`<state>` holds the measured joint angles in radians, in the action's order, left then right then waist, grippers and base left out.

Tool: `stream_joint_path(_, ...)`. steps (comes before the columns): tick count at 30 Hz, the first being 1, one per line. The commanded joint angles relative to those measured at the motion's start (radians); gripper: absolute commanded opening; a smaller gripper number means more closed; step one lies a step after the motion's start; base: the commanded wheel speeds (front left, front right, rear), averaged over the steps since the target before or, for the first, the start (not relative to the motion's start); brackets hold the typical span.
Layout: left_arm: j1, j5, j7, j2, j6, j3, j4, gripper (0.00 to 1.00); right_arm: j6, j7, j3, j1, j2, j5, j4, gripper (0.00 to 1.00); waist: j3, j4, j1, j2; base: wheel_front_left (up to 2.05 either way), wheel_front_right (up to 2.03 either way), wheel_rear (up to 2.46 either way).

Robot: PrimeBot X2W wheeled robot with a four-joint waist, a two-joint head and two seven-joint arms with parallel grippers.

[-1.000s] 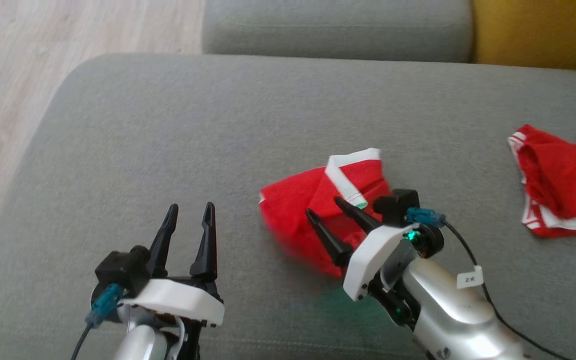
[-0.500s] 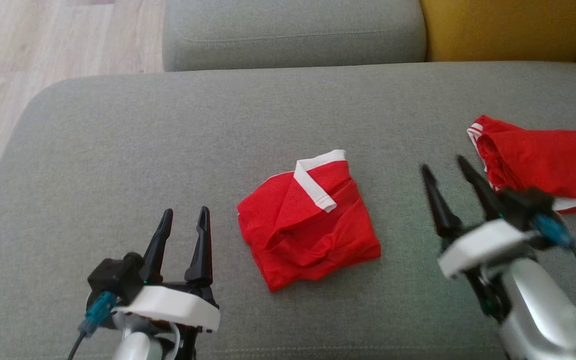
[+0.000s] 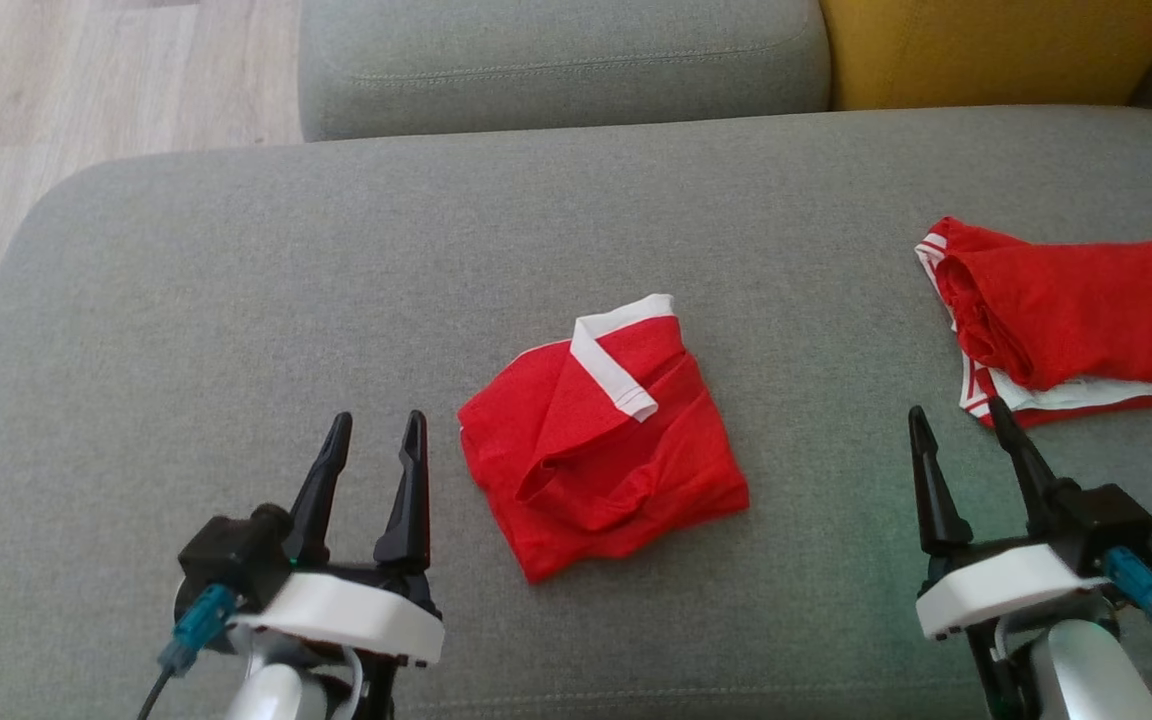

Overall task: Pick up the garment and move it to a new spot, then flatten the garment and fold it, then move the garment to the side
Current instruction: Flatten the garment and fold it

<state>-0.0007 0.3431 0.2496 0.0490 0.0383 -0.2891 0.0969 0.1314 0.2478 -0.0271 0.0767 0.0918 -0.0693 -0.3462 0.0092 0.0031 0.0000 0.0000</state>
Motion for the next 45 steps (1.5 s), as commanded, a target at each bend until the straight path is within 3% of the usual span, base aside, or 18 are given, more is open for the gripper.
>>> stream_joint_path(1, -0.024, -0.01, 0.012, 0.001, -0.004, 0.025, -0.038, 1.0, -0.001, 0.013, -0.018, 0.028, -0.006, 0.01, 0.037, 1.0, 0.002, 0.005, 0.0, 0.0, 0.0, 0.0, 0.0)
stream_joint_path(3, -0.029, -0.009, 0.012, 0.001, -0.005, 0.02, -0.038, 1.0, -0.001, 0.013, -0.024, 0.032, -0.009, 0.01, 0.037, 1.0, 0.008, 0.013, 0.0, 0.0, 0.0, 0.0, 0.0)
stream_joint_path(4, -0.032, -0.009, 0.012, 0.001, -0.005, 0.017, -0.038, 1.0, -0.001, 0.013, -0.031, 0.036, -0.009, 0.009, 0.036, 0.36, 0.012, 0.018, 0.0, 0.0, 0.0, 0.0, 0.0)
stream_joint_path(5, -0.035, -0.007, 0.012, 0.001, -0.005, 0.014, -0.037, 1.0, -0.001, 0.013, -0.041, 0.042, -0.007, 0.011, 0.037, 0.0, 0.018, 0.024, 0.0, 0.0, 0.0, 0.0, 0.0)
stream_joint_path(13, -0.065, 0.0, 0.012, 0.001, 0.0, -0.011, -0.033, 1.0, -0.001, 0.014, -0.176, 0.13, -0.002, -0.023, -0.005, 0.0, 0.083, 0.096, 0.0, 0.0, 0.0, 0.0, 0.0)
stream_joint_path(20, -0.093, 0.012, 0.012, 0.001, 0.006, -0.033, -0.03, 1.0, -0.001, 0.013, -0.296, 0.238, 0.019, -0.071, -0.176, 0.0, 0.129, 0.179, 0.0, 0.0, 0.0, 0.0, 0.0)
stream_joint_path(30, -0.109, 0.026, 0.012, 0.001, 0.014, -0.051, -0.029, 1.0, -0.001, 0.006, -0.413, 0.354, 0.033, -0.125, -0.391, 0.0, 0.156, 0.242, 0.0, 0.0, 0.0, 0.0, 0.0)
stream_joint_path(45, -0.125, 0.046, 0.012, 0.001, 0.026, -0.077, -0.032, 1.0, -0.001, 0.014, -0.587, 0.499, 0.021, -0.208, -0.418, 0.0, 0.173, 0.283, 0.0, 0.0, 0.0, 0.0, 0.0)
